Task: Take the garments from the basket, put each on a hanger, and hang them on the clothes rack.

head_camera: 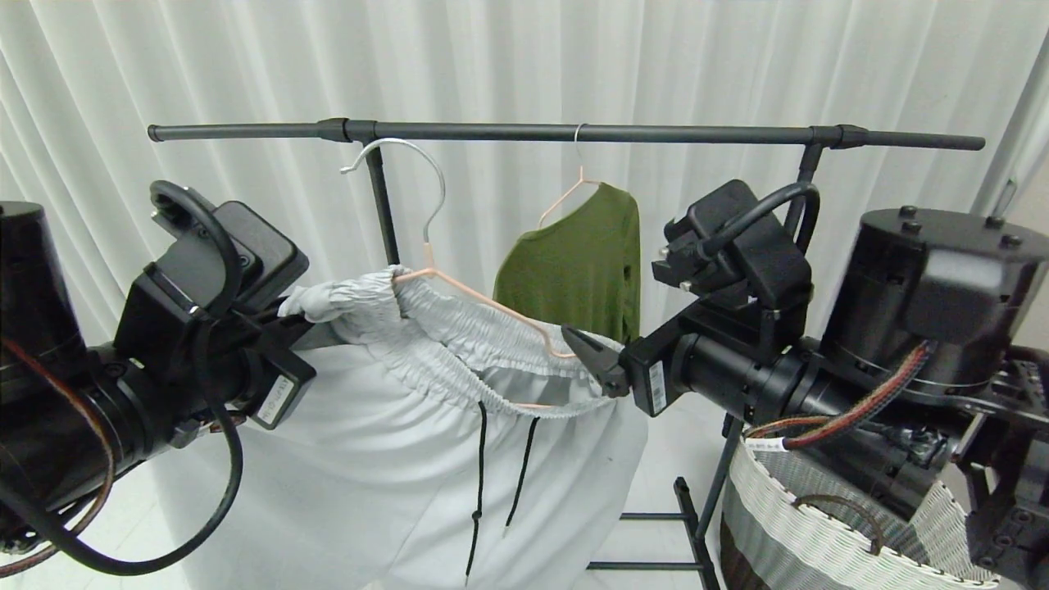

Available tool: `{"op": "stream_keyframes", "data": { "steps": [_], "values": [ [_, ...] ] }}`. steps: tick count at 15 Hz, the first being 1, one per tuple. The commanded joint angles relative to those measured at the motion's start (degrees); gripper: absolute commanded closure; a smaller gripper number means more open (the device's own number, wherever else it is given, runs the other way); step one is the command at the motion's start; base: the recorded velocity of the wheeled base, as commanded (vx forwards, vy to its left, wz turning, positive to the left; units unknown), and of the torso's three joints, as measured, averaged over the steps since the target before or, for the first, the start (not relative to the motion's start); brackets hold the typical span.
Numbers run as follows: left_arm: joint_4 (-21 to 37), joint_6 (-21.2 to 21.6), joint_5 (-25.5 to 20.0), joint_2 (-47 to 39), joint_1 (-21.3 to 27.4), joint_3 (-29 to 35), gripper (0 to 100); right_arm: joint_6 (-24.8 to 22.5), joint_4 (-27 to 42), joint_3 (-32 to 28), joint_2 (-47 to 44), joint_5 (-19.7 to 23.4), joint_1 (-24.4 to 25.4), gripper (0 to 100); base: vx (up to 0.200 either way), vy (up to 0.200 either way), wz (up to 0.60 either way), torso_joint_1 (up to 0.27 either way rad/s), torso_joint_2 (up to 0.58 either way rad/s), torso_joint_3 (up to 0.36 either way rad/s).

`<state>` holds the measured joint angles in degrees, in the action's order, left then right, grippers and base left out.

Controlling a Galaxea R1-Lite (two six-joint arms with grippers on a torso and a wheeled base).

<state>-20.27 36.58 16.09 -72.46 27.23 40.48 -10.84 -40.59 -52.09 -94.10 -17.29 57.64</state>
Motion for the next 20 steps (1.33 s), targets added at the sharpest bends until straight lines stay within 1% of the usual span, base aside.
{"op": "stream_keyframes", "data": {
  "steps": [1,3,5,7,8,10,11,13,16,20],
  "values": [
    [0.0,0.0,0.4,-1.8,1.3,1.4,100,-1.3,-1.1,-0.1,-2.7,0.1,2.1,0,0.000,0.000,0.00,0.000,0.00,0.000],
    [0.0,-0.1,0.6,-2.2,2.3,2.1,100,-1.6,-1.7,-1.1,-4.2,-0.1,2.2,0,0.000,0.000,0.00,0.000,0.00,0.000],
    [0.0,-0.3,0.5,-1.9,3.1,2.1,100,-2.0,-1.7,-2.8,-5.6,-0.6,0.0,0,0.000,0.000,0.00,0.000,0.00,0.000],
    [0.0,-0.3,0.3,-1.7,3.1,2.1,100,-3.7,-2.1,-3.7,-6.5,-0.6,-3.1,0,0.000,0.000,0.00,0.000,0.00,0.000],
    [0.0,-0.3,0.3,-1.7,3.2,2.1,100,-4.3,-2.7,-3.8,-6.9,-0.6,-3.8,0,0.000,0.000,0.00,0.000,0.00,0.000],
    [0.0,-0.4,0.2,-1.5,4.7,2.0,100,-6.5,-6.3,-4.0,-8.4,-0.6,-5.5,0,0.000,0.000,0.00,0.000,0.00,0.000],
    [-0.1,-0.5,0.1,-1.5,5.2,2.1,100,-6.9,-6.9,-4.0,-8.8,-0.6,-5.5,0,0.000,0.000,0.00,0.000,0.00,0.000],
    [-0.7,-2.3,-0.2,-1.6,7.0,2.0,100,-7.5,-7.0,-4.1,-9.4,-0.6,-5.4,0,0.000,0.000,0.00,0.000,0.00,0.000],
    [-0.8,-2.4,-0.4,-1.6,7.8,2.1,100,-8.5,-7.0,-4.1,-9.7,-0.2,-5.3,0,0.000,0.000,0.00,0.000,0.00,0.000],
    [-1.6,-2.4,-3.6,-1.1,8.0,2.0,100,-8.6,-8.4,-3.9,-10.4,-0.2,-5.3,0,0.000,0.000,0.00,0.000,0.00,0.000]
  ]
}}
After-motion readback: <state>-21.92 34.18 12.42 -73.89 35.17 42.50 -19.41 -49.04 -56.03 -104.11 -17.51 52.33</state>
